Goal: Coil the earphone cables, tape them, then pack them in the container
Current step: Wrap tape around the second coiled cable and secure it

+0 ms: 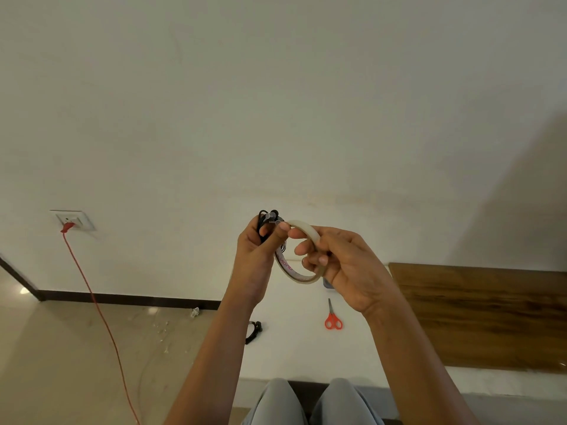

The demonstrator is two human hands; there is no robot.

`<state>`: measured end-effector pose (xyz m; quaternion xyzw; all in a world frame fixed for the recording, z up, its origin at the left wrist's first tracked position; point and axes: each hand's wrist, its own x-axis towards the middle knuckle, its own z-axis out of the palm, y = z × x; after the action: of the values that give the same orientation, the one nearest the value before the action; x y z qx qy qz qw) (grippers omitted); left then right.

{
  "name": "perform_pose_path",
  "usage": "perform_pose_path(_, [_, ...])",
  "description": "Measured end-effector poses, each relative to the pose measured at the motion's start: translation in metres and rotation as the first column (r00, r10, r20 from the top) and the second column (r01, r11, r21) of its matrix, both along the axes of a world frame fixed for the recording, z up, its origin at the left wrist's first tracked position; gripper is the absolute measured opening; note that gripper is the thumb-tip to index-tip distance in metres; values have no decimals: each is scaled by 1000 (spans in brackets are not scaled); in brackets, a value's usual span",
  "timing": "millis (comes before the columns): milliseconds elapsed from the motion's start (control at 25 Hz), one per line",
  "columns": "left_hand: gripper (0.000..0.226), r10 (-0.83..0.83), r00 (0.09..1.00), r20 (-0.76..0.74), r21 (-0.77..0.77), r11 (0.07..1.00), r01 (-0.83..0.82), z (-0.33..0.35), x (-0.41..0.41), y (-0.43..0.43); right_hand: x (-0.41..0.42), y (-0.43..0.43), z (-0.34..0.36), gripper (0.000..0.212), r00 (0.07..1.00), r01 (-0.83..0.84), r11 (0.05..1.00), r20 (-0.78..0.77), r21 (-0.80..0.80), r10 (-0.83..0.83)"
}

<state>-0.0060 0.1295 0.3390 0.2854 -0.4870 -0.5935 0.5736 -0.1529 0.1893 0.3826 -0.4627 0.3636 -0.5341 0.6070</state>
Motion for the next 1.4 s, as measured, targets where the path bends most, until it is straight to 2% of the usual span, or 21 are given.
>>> perform_pose_path(240, [40, -12, 1000, 28, -18, 1000, 12, 6, 0, 3, -1, -1, 1, 47, 1000, 8, 1000, -6, -2, -8])
perform_pose_path(320, [31, -6, 995, 105, -43, 999, 10, 9, 2, 3, -6, -2, 2, 44, 994, 7, 1000, -110, -12, -9])
perform_pose_path(360, [28, 1, 987, 159, -60, 998, 8, 10, 3, 3, -7, -4, 2, 41, 977, 10, 1000, -213, -16, -14])
perform_pose_path(480, [38, 15, 934, 358, -141, 989, 38, 16, 8, 1, -10, -8, -3, 23, 834, 44, 999, -550, -22, -49])
perform_pose_path(560, [34, 38, 863, 503, -185, 981, 64, 18, 8, 1, -12, -11, -8, 17, 729, 77, 995, -677, -70, -104])
perform_pose_path(720, [26, 65, 758, 649, -164, 985, 56, 11, 12, -4, -14, -17, -15, 9, 559, 53, 980, -807, -193, -189])
perform_pose_path(800, [23, 9, 761, 649, -97, 993, 71, 6, 17, -5, -18, -20, -17, 12, 480, 21, 977, -855, -212, -196])
perform_pose_path(880, [27, -58, 765, 641, -33, 994, 103, 3, 22, -6, -23, -22, -19, 24, 408, -5, 972, -888, -235, -213])
perform_pose_path(920, [29, -74, 775, 628, -19, 994, 110, 2, 23, -6, -24, -23, -20, 27, 399, -12, 969, -889, -248, -223])
perform_pose_path(960, [28, -64, 797, 601, -24, 995, 99, 0, 23, -6, -23, -23, -22, 28, 430, 3, 966, -872, -258, -234])
perform_pose_path(1040, [22, 25, 852, 523, -45, 999, -1, -5, 20, -4, -11, -21, -26, 21, 606, 174, 950, -733, -259, -310])
perform_pose_path(1080, [22, 70, 876, 478, -36, 998, -59, -8, 18, -3, -3, -21, -29, 20, 681, 318, 923, -625, -217, -382])
perform_pose_path(1160, [26, 124, 924, 362, 14, 990, -139, -17, 9, 5, 12, -20, -37, 40, 722, 556, 831, -481, -23, -497])
perform_pose_path(1200, [29, 151, 938, 311, 39, 984, -172, -22, 5, 9, 17, -21, -41, 43, 751, 593, 800, -422, 94, -507])
perform_pose_path(1280, [31, 200, 935, 293, 60, 972, -226, -31, -4, 16, 25, -22, -45, 30, 844, 523, 819, -279, 238, -458])
perform_pose_path(1320, [30, 217, 925, 313, 52, 968, -245, -34, -8, 18, 28, -21, -45, 21, 878, 473, 846, -216, 245, -428])
perform_pose_path(1400, [23, 259, 901, 347, 12, 960, -280, -37, -16, 22, 30, -22, -43, 27, 899, 437, 880, -139, 188, -416])
